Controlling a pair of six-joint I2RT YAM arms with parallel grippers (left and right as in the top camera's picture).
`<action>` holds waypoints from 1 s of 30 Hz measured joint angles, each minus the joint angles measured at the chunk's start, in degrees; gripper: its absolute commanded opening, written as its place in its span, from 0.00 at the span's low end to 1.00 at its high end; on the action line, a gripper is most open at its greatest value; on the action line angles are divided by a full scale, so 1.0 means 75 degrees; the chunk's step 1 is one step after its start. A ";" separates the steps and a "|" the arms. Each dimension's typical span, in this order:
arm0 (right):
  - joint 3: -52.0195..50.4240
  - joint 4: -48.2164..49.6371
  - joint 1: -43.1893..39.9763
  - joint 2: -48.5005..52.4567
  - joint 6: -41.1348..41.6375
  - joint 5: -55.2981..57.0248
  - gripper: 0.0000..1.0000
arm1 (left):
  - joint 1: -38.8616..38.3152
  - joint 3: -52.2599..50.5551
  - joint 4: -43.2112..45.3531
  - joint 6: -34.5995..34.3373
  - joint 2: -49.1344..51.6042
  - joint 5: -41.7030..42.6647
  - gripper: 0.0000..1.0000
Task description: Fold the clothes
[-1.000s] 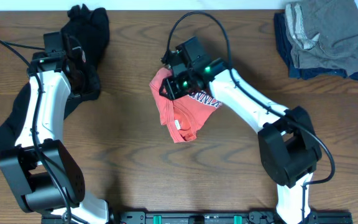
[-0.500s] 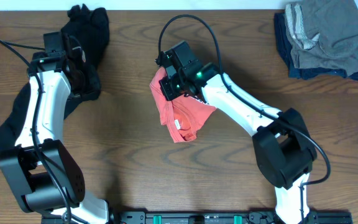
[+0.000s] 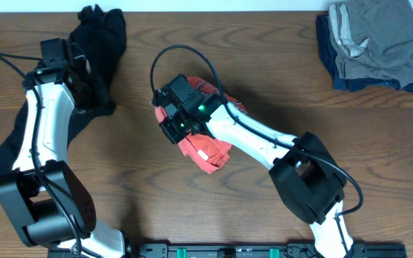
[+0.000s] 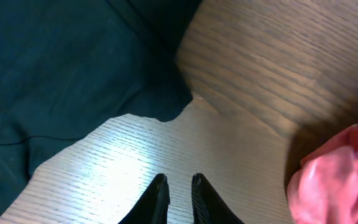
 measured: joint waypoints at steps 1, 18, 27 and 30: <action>0.0009 -0.0099 -0.0009 0.0000 -0.0070 -0.0067 0.77 | 0.0032 0.0000 0.0000 0.0000 0.0000 0.0000 0.16; 0.1125 -0.2509 -0.1501 -0.0583 -0.1271 0.0542 0.75 | 0.0122 0.0000 0.0000 0.0000 0.0000 0.0000 0.16; 0.1122 -0.2512 -0.1617 0.0172 -0.2209 0.0857 0.80 | 0.0122 0.0000 0.0000 0.0000 0.0000 0.0000 0.15; 0.1119 -0.2404 -0.1632 0.0557 -0.2358 0.1116 0.84 | 0.0122 0.0000 0.0000 0.0000 0.0000 0.0000 0.16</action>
